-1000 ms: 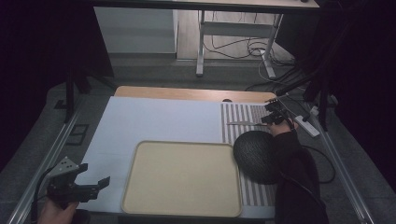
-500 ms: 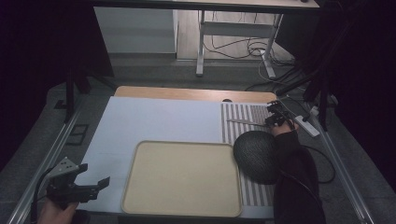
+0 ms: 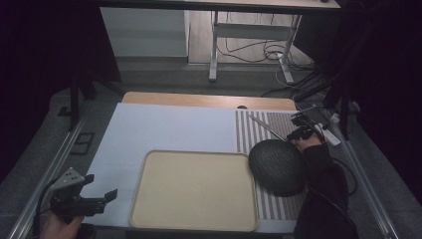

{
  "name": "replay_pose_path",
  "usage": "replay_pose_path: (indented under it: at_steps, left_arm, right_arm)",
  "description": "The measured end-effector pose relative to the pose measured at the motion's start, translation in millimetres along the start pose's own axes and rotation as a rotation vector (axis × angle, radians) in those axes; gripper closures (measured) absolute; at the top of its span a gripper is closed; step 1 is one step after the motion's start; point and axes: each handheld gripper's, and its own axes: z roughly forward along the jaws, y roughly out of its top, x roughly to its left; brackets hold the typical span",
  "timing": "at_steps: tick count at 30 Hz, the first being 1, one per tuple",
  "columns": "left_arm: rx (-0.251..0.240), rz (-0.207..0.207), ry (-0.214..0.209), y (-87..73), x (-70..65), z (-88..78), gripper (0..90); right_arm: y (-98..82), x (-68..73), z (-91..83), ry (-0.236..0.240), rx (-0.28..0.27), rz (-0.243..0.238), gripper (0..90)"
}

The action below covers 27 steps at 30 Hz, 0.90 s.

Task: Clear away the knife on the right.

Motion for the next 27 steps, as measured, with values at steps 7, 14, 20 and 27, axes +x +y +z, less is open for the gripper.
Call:
replay_pose_path:
  at_steps: [7,14,20,27]
  left_arm:
    - [0.002,0.004,-0.003,0.5,-0.1,0.7,2.5]
    - [0.001,0.003,-0.004,0.6,0.0,0.7,2.6]
    - [0.0,-0.003,-0.009,0.4,0.6,0.6,2.6]
    - [0.004,-0.003,-0.01,0.5,0.8,0.7,2.6]
  right_arm:
    - [-5.5,-2.7,-4.2,0.051,0.04,0.028,90.0]
    - [-0.8,-1.0,-8.8,0.029,0.042,0.028,80.7]
    - [10.5,3.6,-17.3,0.037,-0.046,0.07,48.1]
    - [23.1,14.1,-11.9,-0.011,-0.063,0.047,1.4]
